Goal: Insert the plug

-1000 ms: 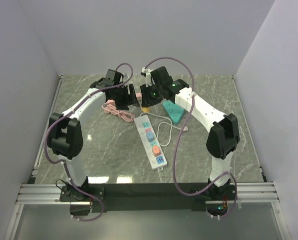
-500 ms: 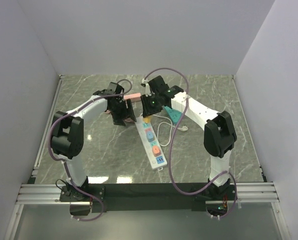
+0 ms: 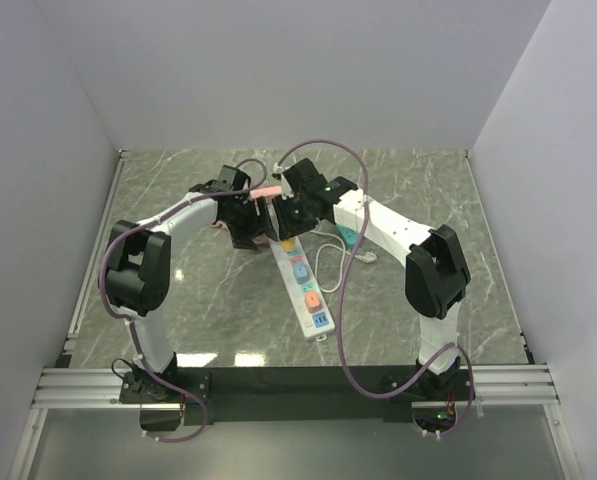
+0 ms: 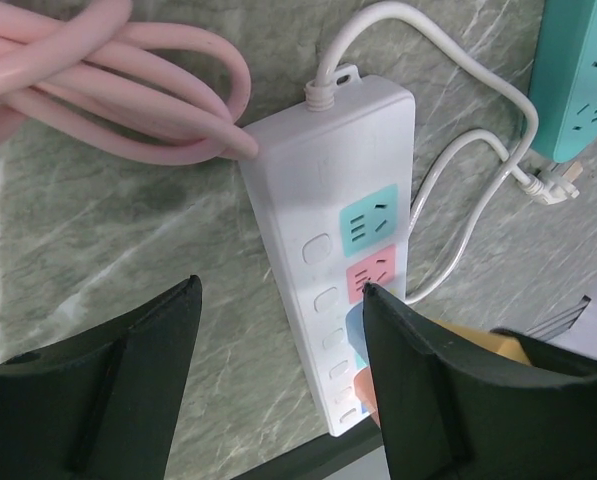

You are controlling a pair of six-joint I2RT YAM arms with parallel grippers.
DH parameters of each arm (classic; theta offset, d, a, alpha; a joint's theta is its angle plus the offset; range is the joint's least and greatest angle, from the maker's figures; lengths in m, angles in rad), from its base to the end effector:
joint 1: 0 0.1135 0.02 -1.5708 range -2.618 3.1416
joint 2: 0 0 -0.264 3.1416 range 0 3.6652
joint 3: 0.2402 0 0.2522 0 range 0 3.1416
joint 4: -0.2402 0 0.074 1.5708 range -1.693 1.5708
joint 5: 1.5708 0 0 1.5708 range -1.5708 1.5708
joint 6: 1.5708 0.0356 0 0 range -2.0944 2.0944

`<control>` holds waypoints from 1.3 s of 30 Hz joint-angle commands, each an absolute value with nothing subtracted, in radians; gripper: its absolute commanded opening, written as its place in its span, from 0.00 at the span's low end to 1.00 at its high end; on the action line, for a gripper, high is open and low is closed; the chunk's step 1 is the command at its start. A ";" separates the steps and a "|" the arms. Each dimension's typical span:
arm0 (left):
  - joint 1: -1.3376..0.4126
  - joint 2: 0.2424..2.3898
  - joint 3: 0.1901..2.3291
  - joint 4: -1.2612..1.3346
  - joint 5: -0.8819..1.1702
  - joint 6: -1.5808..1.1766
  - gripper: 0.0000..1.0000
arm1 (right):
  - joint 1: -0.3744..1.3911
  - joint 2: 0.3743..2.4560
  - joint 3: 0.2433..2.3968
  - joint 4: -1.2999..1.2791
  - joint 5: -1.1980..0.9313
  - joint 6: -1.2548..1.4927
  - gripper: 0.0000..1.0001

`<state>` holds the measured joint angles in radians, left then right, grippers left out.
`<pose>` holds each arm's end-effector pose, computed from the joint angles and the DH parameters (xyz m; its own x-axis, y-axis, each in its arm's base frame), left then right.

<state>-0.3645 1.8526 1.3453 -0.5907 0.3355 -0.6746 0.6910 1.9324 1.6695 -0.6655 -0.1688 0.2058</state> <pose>0.3562 -0.1484 0.2047 -0.9473 -0.2698 -0.1726 -0.1473 0.8455 -0.5133 0.3282 0.2792 0.2674 -0.7482 -0.3574 -0.5590 -0.5648 0.7851 0.2541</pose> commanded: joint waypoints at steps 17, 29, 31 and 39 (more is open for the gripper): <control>-0.494 1.551 1.117 -0.456 0.268 -0.752 0.74 | 0.472 1.680 1.559 -0.611 -0.156 0.291 0.00; -0.640 1.761 1.313 -0.569 0.261 -0.746 0.73 | 0.469 1.566 1.427 -0.512 -0.202 0.334 0.00; -0.655 1.784 1.351 -0.607 0.249 -0.738 0.73 | 0.469 1.551 1.408 -0.503 -0.213 0.334 0.00; -0.669 1.887 1.419 -0.699 0.229 -0.729 0.52 | 0.468 1.522 1.384 -0.468 -0.221 0.341 0.00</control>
<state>-0.6609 1.8603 1.3655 -0.6342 0.2558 -0.7448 0.4648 1.5597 1.3849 -0.5255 -0.2092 0.3313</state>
